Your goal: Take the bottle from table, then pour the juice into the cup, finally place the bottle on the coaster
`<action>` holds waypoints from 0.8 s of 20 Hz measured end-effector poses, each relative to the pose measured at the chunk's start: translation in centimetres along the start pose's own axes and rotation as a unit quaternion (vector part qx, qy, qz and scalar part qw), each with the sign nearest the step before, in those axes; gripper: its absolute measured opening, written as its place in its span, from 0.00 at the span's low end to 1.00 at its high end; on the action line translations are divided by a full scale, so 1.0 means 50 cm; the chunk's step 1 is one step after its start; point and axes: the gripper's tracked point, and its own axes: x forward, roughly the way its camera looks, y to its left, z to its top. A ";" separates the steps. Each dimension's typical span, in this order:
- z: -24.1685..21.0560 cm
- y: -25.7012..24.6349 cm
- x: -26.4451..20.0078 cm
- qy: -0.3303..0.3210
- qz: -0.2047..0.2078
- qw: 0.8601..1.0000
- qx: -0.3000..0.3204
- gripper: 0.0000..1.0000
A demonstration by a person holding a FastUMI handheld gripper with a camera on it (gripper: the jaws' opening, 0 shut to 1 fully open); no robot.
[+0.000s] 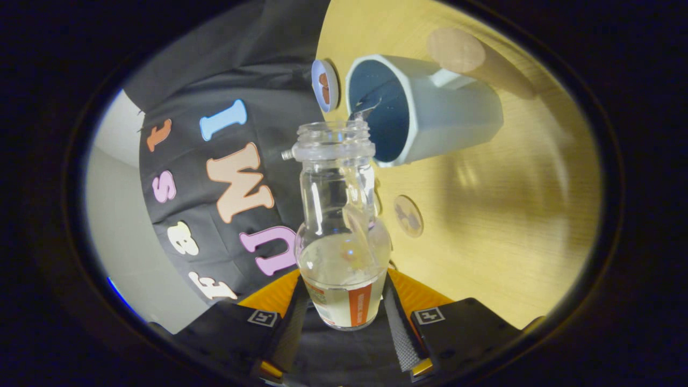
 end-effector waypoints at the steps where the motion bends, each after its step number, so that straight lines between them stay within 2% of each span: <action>1: 0.000 0.005 -0.006 0.000 0.002 1.000 0.004 0.76; 16: -0.014 0.033 -0.007 0.007 0.019 0.998 0.063 0.76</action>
